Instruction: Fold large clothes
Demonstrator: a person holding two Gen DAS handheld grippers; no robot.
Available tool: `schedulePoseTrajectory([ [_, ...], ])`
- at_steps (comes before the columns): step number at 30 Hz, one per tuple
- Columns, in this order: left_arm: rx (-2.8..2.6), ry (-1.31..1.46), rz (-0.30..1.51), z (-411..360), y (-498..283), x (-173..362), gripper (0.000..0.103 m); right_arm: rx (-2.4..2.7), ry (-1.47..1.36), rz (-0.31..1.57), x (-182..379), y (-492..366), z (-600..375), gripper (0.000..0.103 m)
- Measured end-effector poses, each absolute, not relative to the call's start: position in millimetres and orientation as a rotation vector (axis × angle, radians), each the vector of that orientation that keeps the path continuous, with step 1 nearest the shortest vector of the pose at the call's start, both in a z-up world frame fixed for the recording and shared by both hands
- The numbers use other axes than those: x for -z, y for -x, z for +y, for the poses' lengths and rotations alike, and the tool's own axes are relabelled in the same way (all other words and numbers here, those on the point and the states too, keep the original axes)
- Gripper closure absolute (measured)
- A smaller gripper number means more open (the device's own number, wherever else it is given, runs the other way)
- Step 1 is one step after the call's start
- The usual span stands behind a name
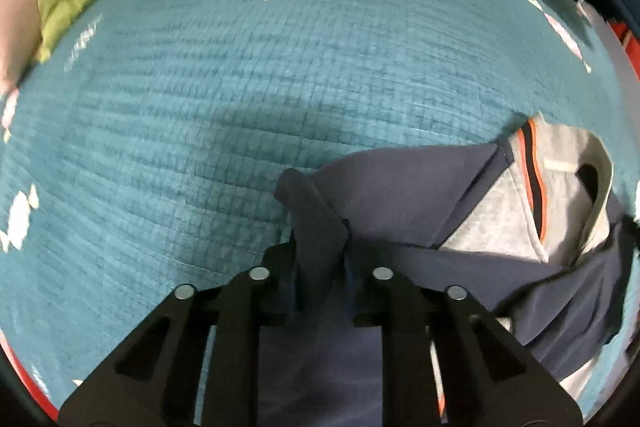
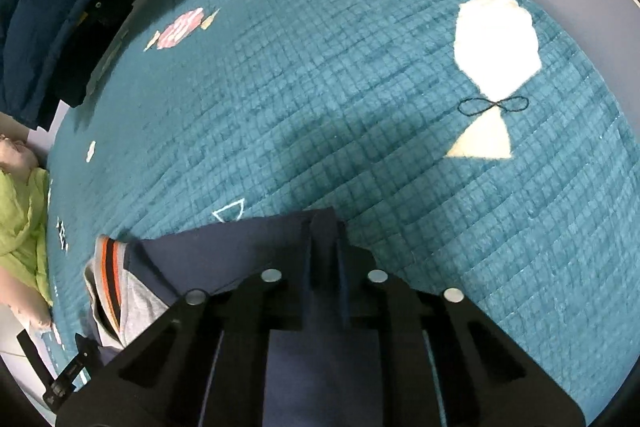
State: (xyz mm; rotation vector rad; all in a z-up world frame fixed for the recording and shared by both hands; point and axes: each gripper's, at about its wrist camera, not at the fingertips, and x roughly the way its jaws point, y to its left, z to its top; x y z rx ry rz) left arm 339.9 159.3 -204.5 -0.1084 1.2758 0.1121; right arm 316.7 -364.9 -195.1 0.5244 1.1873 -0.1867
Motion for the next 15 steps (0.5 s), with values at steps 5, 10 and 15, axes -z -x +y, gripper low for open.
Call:
schedulePoseTrajectory([
  [5,-0.119,0.091,1.251,155.4,-334.5,194.5,0.090,0.152,-0.543,1.138,175.8,-302.5,-366.8,0.098],
  [10,-0.121,0.070,1.230,154.3,-330.7,180.5,0.089,0.132,-0.496,1.105,161.8,-295.3,-363.3,0.098],
  [15,-0.118,0.055,1.204,151.0,-323.9,168.9,0.089,0.123,-0.521,1.077,151.4,-285.9,-363.3,0.098],
])
